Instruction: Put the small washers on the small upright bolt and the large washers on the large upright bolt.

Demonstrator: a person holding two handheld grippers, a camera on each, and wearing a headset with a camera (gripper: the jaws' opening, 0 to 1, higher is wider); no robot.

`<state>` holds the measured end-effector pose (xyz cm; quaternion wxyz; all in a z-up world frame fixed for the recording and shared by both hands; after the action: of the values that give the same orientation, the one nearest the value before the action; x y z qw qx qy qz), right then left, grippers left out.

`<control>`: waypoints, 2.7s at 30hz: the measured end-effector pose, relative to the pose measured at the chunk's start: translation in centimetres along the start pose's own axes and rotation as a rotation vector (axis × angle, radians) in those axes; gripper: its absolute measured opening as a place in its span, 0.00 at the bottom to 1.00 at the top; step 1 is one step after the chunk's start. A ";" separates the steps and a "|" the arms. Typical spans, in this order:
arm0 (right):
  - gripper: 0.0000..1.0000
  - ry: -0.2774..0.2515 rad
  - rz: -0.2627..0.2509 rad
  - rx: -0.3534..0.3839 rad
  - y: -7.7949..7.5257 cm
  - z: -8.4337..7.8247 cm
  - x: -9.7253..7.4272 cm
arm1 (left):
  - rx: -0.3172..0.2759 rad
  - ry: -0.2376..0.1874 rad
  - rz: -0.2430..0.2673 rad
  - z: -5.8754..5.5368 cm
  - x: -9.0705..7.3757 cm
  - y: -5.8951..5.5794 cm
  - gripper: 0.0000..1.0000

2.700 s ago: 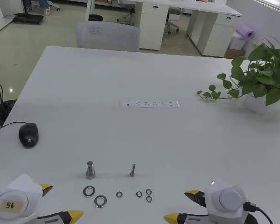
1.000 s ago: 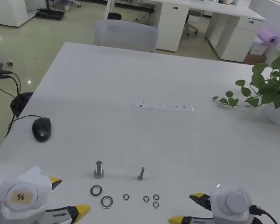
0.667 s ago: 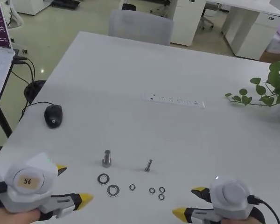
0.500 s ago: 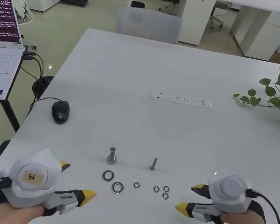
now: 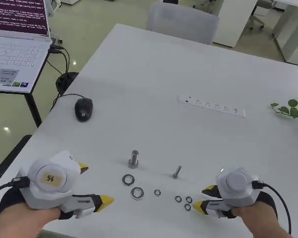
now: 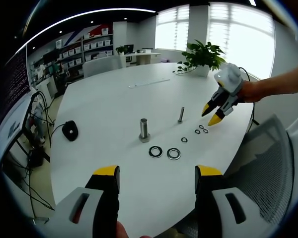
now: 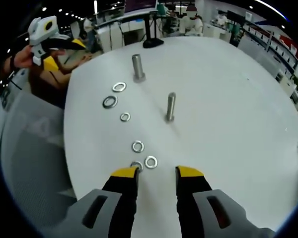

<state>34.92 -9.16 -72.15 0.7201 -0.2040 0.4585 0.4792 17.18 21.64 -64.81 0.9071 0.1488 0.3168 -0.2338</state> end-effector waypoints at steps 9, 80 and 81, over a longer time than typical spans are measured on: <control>0.25 0.045 0.014 -0.079 0.1 0.6 1.6 | -0.004 -0.001 0.007 -0.1 -0.2 -0.1 0.60; 0.13 0.046 -0.016 -0.058 0.2 0.8 1.7 | -0.006 -0.008 0.006 0.0 0.4 -0.1 0.58; 0.13 0.053 -0.013 -0.065 0.1 0.7 1.8 | -0.006 -0.007 0.006 0.0 0.4 -0.1 0.58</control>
<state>35.33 -7.71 -73.31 0.7039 -0.2428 0.4601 0.4836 17.41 21.40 -65.03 0.9093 0.1462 0.3136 -0.2309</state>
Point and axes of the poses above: the centre of the closed fingertips' face, and the gripper's own axes: x roughly forward along the fingers, y roughly to its left, z roughly out of its top, the point moved 10 cm from there along -x, roughly backward along the fingers, and after that the axes turned 13 degrees about x, right-handed, at the moved point
